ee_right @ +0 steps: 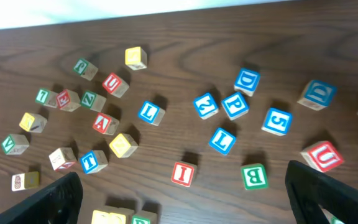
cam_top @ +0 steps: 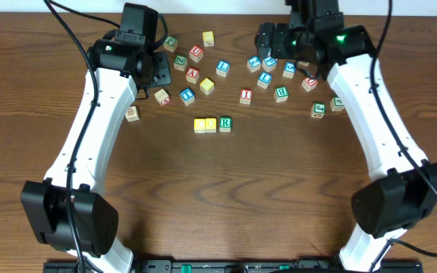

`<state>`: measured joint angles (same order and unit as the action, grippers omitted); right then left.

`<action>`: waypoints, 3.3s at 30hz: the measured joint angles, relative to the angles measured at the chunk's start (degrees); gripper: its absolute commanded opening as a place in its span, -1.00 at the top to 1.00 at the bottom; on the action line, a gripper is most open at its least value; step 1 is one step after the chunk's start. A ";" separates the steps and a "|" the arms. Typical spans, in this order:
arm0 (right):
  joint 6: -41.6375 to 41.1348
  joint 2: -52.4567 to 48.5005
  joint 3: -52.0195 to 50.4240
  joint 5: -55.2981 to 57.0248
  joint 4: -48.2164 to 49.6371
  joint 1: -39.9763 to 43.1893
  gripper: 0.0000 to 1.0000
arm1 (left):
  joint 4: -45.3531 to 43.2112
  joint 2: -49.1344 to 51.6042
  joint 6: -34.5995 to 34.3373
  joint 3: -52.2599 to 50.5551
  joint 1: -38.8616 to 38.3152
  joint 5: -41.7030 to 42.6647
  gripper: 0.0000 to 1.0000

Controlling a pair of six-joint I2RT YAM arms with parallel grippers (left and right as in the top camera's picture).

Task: Spell out CORL
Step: 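Swing the right gripper left over the cluster toward the blue L block, then lower the right gripper and close it on the blue L block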

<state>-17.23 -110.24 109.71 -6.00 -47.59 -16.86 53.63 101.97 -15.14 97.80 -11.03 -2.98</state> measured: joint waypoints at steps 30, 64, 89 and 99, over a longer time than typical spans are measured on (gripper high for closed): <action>-10.05 -16.72 2.12 0.26 18.32 -5.31 -0.77 | 0.70 0.00 0.00 0.00 0.00 0.00 0.07; -13.73 -32.41 8.02 16.59 23.89 -11.63 -0.10 | 2.34 0.00 0.00 0.00 0.00 0.00 0.07; -13.77 -34.25 8.26 17.46 25.18 -12.37 0.04 | 2.73 0.00 0.00 0.00 0.00 0.00 0.07; -13.88 -34.25 8.28 17.49 23.69 -12.37 0.19 | 2.75 0.00 0.00 0.00 0.00 0.00 0.07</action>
<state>-31.11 -144.49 117.99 11.49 -23.90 -29.23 56.38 101.97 -15.14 97.80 -11.03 -2.98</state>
